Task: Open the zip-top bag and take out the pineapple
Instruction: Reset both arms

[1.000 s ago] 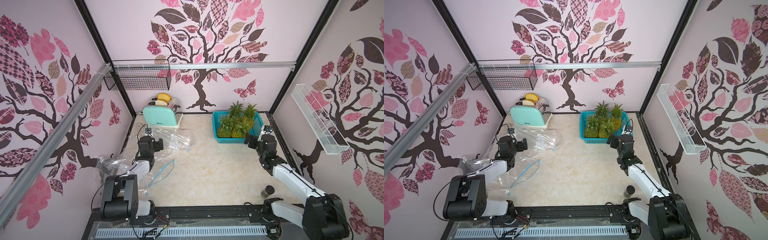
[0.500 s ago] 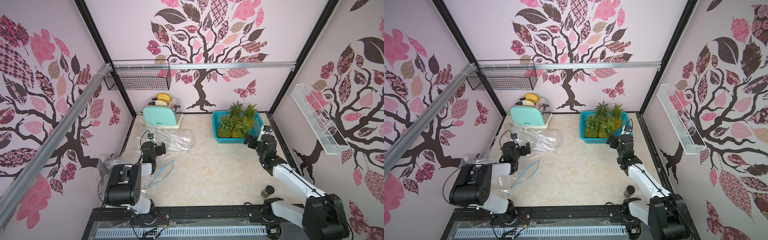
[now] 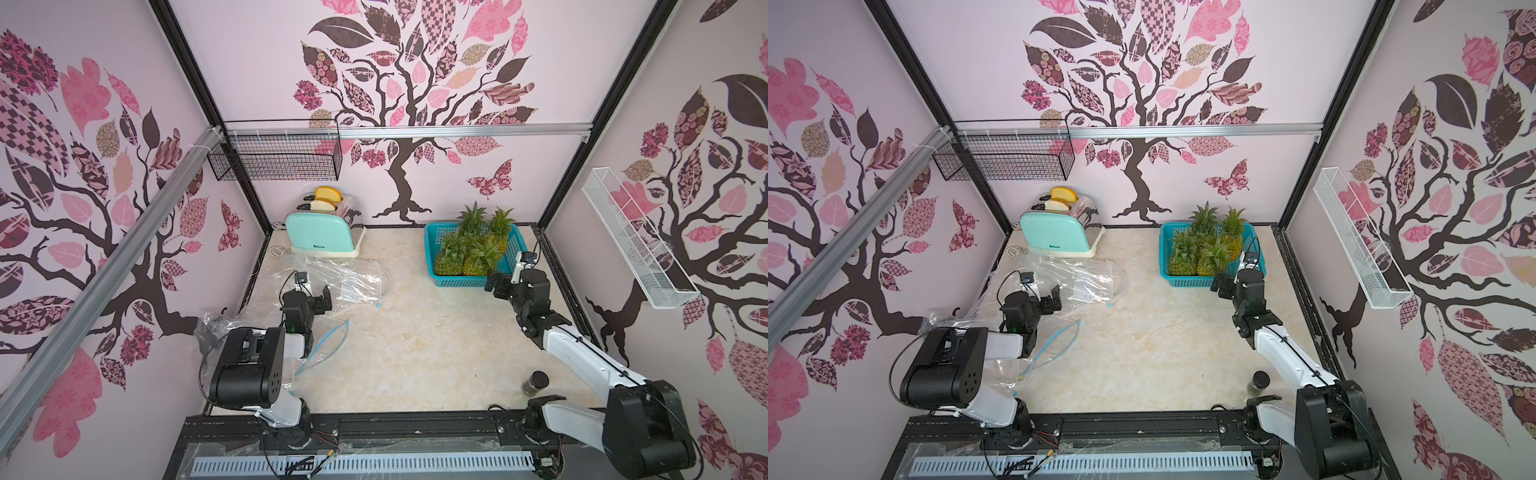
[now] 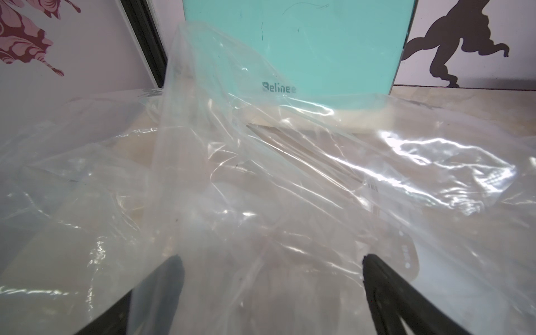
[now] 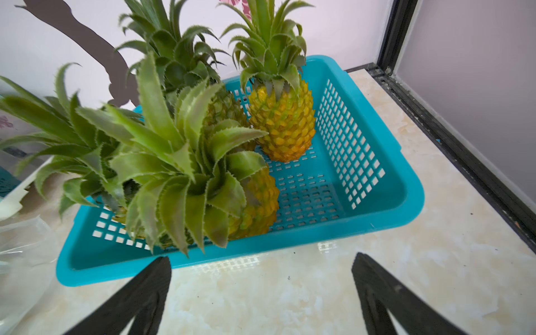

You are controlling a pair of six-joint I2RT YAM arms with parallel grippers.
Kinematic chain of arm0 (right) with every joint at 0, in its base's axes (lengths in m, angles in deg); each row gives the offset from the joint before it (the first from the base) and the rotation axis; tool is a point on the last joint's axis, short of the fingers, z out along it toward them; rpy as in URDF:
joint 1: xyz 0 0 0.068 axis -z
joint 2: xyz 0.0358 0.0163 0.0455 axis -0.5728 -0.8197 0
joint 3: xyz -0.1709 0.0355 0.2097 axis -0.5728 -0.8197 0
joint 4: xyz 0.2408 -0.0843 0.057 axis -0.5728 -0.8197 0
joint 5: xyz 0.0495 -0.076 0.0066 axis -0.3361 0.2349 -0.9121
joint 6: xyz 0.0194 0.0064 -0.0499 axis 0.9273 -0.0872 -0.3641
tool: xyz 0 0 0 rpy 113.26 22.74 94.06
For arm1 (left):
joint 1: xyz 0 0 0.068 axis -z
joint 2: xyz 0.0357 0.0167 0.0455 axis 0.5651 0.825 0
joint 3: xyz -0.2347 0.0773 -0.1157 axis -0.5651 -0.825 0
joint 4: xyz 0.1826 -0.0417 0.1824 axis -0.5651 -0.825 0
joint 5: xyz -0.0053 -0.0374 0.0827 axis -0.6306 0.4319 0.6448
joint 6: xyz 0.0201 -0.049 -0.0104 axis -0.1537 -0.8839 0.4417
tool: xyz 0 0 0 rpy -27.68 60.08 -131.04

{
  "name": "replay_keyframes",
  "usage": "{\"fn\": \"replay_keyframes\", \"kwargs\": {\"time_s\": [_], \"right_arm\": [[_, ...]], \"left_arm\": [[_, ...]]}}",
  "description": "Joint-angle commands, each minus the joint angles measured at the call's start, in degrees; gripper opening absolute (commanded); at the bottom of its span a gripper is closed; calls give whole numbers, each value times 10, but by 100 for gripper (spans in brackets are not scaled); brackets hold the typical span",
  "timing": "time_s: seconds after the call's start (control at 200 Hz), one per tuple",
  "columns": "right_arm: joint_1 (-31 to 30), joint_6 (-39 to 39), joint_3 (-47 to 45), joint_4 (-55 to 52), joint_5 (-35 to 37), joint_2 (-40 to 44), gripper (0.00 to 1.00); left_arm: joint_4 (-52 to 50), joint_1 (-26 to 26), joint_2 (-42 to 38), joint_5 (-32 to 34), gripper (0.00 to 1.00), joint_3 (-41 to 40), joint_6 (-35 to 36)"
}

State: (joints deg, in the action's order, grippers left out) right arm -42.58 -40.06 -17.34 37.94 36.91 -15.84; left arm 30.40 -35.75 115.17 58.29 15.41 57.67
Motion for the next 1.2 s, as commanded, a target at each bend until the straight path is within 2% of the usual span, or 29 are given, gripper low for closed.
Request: {"fn": "replay_keyframes", "kwargs": {"time_s": [0.0, 0.24, 0.44, 0.495, 0.575, 0.665, 0.79, 0.92, 1.055, 1.14, 1.195], "right_arm": [[-2, -15, 14, 11, 49, -23, 99], [-1, -28, -5, 72, 113, -80, 100], [-1, -92, -61, 263, 182, -121, 99], [1, -110, -68, 306, 177, -142, 99], [1, -114, -30, 238, 155, -150, 99], [2, -118, -37, 251, 149, -146, 100], [4, -133, -92, 353, 152, -122, 100], [8, -141, -64, 284, 161, -125, 100], [13, -145, -39, 276, 153, -149, 100], [12, -106, -3, 180, 136, -161, 99], [13, -92, -26, 190, 141, -172, 99]], "left_arm": [[10, 1, -1, 3, 98, 3, 3], [12, 0, 0, 3, 98, 3, 2], [10, 0, 0, 2, 98, 4, 2], [11, 1, 0, 2, 98, 4, 2], [10, 1, 0, 2, 98, 4, 1], [11, 1, 0, 1, 98, 4, 2], [10, 0, 0, 1, 98, 4, 1], [10, 1, 0, 2, 98, 4, 1], [11, 1, 0, 2, 98, 4, 1], [10, 0, 0, 2, 98, 4, 1], [10, 0, 0, 2, 98, 4, 1]]}}
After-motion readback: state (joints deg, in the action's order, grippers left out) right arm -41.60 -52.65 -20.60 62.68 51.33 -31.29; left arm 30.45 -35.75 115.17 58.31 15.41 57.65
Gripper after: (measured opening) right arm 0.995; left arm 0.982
